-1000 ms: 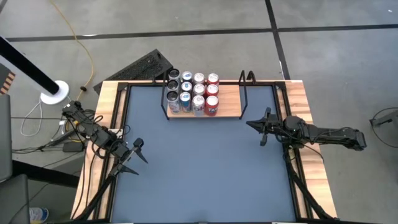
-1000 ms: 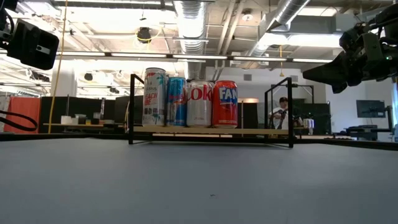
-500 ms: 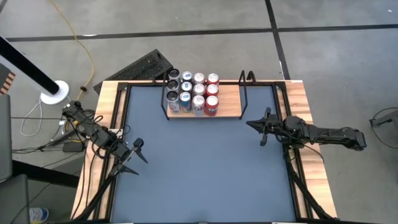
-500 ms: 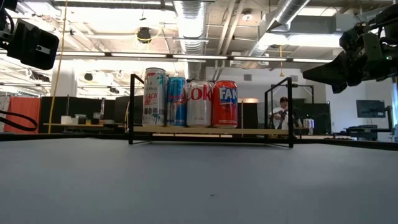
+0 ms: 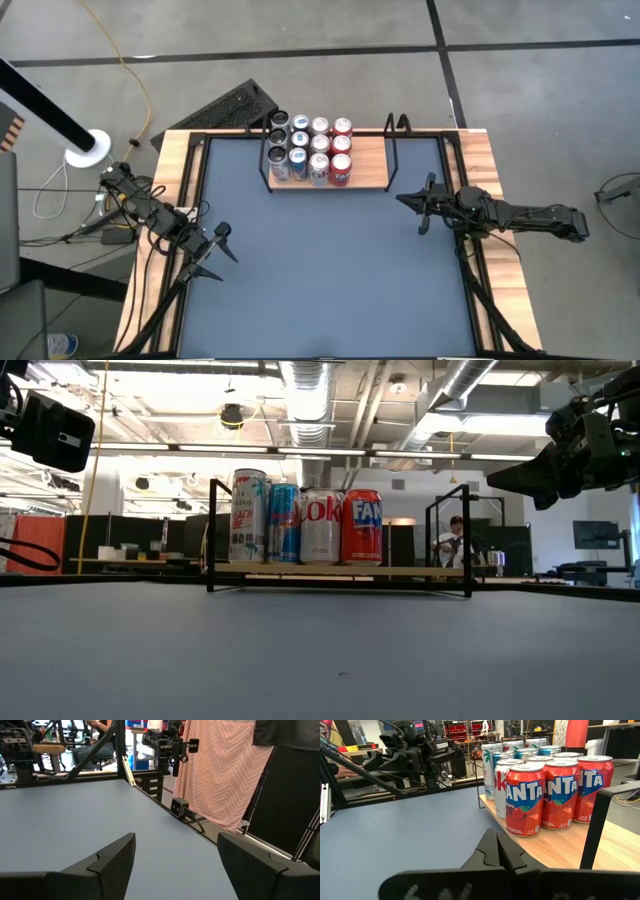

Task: Place canned beverage on shelf
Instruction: Return to Home Position

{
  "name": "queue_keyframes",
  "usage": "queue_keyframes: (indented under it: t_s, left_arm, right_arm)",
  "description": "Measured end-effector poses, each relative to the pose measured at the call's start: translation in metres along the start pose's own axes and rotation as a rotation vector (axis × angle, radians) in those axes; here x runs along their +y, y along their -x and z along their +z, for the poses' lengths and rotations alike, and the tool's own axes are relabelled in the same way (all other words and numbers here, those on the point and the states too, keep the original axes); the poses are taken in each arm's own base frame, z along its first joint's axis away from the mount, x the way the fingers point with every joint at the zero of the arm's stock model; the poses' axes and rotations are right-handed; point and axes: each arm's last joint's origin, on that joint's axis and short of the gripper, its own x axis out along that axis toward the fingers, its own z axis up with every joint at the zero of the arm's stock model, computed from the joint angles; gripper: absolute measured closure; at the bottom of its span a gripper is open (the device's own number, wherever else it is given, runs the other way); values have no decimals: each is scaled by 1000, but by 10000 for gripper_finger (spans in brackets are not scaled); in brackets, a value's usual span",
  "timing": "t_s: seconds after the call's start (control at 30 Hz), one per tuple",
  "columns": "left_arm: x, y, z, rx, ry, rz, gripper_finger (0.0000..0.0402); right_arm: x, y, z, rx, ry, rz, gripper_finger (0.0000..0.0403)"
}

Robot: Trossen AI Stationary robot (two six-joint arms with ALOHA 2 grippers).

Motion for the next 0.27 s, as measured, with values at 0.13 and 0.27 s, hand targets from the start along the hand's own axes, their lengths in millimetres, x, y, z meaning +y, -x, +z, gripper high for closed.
queue_keyframes:
  t_s: [0.13,0.27]
  left_arm:
    - [0,0,0,0,1,0,132]
    - [0,0,0,0,2,0,132]
  right_arm:
    - [0,0,0,0,0,0,403]
    - [0,0,0,1,0,0,403]
